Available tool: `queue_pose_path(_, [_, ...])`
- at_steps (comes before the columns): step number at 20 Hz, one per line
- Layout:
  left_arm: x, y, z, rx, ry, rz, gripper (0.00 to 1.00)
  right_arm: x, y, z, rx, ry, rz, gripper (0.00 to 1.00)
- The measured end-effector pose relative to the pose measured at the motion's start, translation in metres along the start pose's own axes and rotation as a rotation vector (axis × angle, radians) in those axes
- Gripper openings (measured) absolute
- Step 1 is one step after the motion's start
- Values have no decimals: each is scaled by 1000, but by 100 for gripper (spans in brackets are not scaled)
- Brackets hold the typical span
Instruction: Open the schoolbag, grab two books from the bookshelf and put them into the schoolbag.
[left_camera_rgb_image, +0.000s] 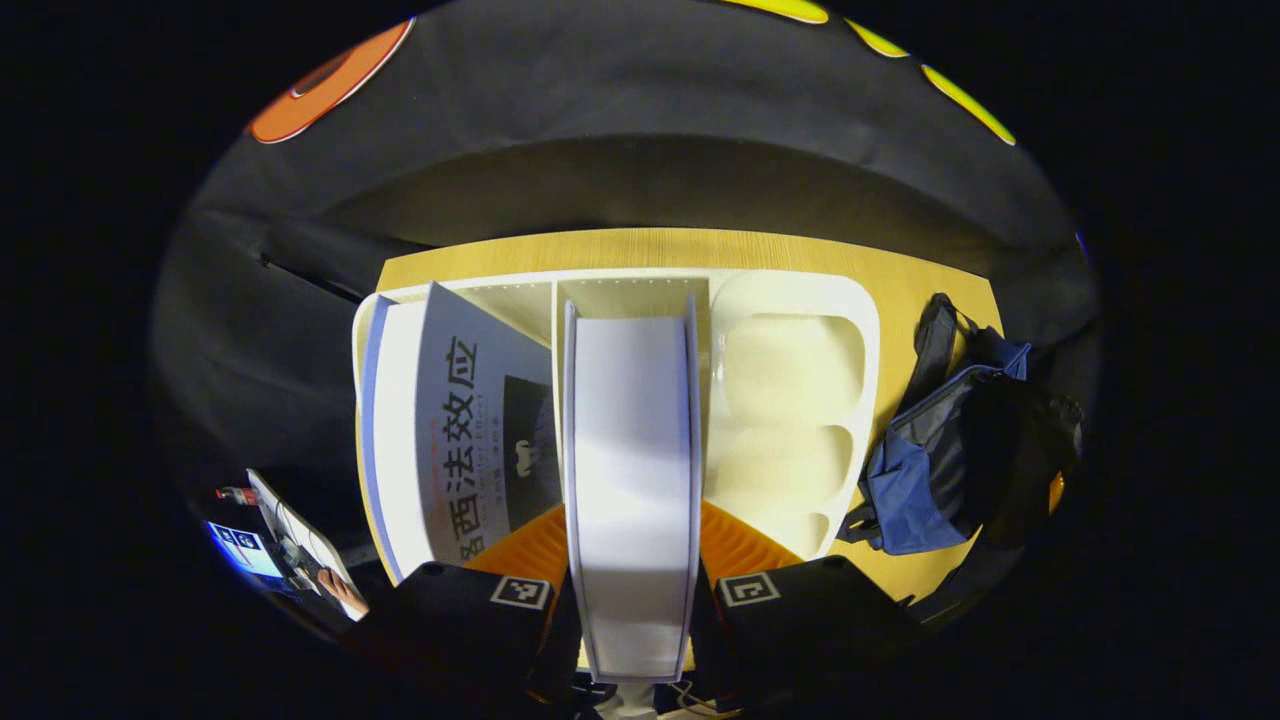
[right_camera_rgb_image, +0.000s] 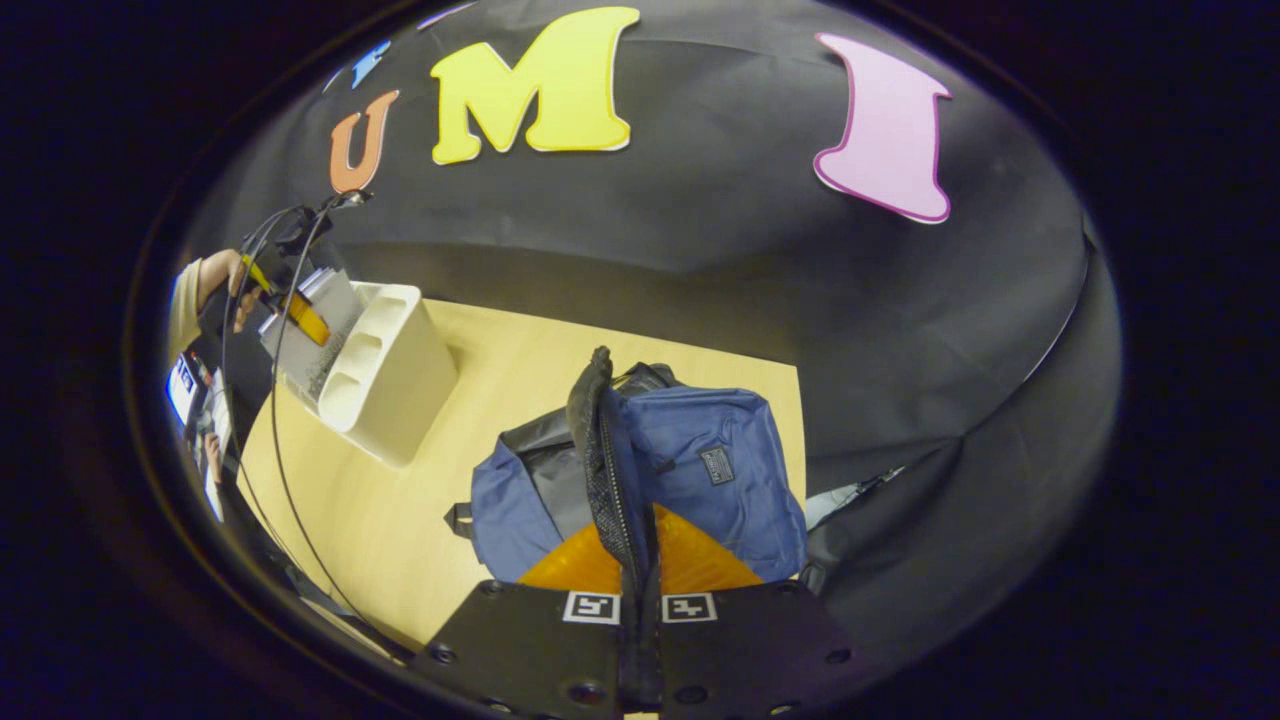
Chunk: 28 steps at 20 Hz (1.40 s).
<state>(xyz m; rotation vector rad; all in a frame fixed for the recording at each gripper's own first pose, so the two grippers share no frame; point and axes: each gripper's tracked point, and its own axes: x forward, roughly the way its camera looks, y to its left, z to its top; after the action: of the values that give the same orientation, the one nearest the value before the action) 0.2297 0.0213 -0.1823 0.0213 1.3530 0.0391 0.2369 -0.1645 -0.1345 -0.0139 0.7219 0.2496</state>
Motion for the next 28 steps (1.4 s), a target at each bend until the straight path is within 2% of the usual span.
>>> queue_pose_path(3, [-39,-2,-18,-7,-27,-12,47,1,1,-5,9,10,15,1])
queue_pose_path(8, [-115,-6,-70,-2,-83,-73,47,-2,6,-6,3,0,29,1])
queue_pose_path(9, [-128,-7,-82,0,-90,-88,52,-4,7,-7,4,-1,36,1])
queue_pose_path(10, [-139,-9,-95,-1,-99,-103,52,-4,9,-10,2,-2,42,1])
queue_pose_path(11, [-149,-9,-107,-7,-108,-113,47,-5,10,-12,-1,-3,49,1])
queue_pose_path(16, [-169,-33,-162,-9,-116,-190,47,-2,11,-23,-11,15,65,1])
queue_pose_path(19, [-168,-63,-182,-19,-110,-276,47,-5,14,-25,-19,18,69,1])
queue_pose_path(20, [-167,-77,-186,-28,-113,-315,51,-5,16,-25,-17,21,72,1])
queue_pose_path(22, [-167,-107,-185,-45,-124,-418,47,-4,19,-27,-16,31,79,1])
queue_pose_path(23, [-165,-124,-185,-70,-110,-477,52,-3,19,-28,-16,41,78,1])
queue_pose_path(24, [-163,-139,-189,-96,-82,-521,51,-2,21,-30,-15,52,78,1])
queue_pose_path(28, [-135,-186,-187,-112,-46,-619,47,-1,22,-34,-18,92,78,1])
